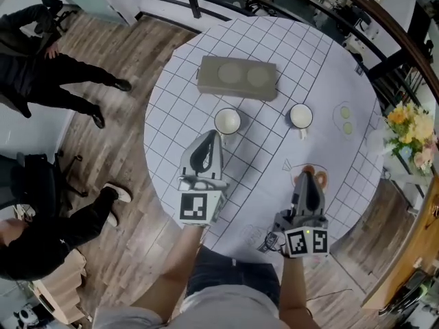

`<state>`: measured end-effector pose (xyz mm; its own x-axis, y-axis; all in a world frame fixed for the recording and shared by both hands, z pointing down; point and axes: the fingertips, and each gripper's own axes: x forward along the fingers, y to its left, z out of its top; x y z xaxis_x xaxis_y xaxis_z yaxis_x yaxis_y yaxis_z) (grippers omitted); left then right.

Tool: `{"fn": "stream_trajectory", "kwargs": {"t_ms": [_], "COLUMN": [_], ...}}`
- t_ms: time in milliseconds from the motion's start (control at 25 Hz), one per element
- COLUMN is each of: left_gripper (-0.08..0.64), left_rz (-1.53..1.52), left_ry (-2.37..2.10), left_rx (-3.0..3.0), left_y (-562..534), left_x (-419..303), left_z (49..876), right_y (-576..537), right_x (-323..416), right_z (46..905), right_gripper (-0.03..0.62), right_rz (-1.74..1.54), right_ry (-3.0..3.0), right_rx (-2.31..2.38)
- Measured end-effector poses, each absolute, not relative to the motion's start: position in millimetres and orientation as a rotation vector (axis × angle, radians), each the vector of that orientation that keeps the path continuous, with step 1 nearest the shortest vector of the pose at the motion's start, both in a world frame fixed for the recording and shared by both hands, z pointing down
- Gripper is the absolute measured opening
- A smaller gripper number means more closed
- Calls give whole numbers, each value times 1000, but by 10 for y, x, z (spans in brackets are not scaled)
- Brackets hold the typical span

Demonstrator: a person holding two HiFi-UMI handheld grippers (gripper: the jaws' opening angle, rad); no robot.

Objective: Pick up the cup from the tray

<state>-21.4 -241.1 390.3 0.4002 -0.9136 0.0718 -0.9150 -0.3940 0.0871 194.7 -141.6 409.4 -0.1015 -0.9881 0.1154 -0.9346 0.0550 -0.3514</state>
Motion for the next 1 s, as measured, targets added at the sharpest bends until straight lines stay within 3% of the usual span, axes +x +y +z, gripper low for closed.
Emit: {"fn": "stream_trajectory", "kwargs": {"t_ms": [1000], "left_gripper": [8], "left_rz": [164], "left_ry": [-1434], "left_rx": [2606], "left_y": [-1555], "left_x": [395], "left_z": [3716], "right_y": [-1140], "right_x": [1702], "right_z": [3801], "right_gripper": [9], "right_rz": [-371], "right_ry": [2310], "right_rx": [-2090]}}
